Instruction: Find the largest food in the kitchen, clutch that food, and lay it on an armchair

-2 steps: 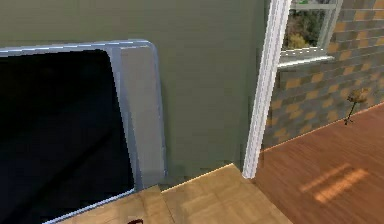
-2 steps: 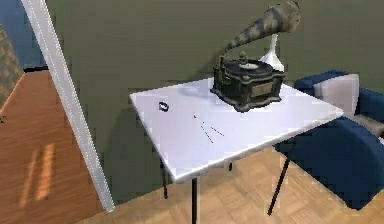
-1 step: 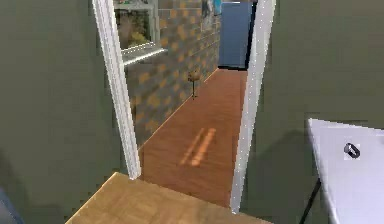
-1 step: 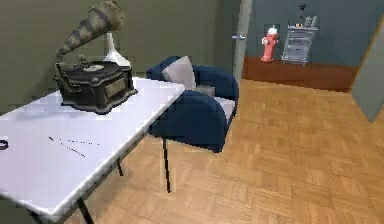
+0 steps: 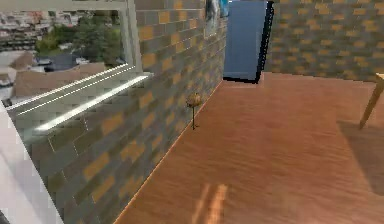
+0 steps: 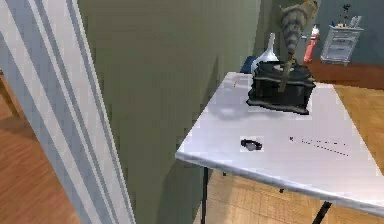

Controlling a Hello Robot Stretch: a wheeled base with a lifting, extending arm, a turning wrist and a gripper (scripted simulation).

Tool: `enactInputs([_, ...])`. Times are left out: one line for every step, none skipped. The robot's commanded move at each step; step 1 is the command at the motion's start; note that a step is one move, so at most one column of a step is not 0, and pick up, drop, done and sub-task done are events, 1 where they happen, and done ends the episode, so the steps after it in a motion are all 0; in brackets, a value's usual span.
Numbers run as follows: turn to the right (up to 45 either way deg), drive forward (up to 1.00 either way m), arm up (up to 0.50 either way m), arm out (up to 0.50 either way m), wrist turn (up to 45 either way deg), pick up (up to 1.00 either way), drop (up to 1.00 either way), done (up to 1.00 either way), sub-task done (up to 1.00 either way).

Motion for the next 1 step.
enactInputs([-15.0, 0.00, 0.00, 0.00, 0.0, 0.00, 0.00, 0.00, 0.00])
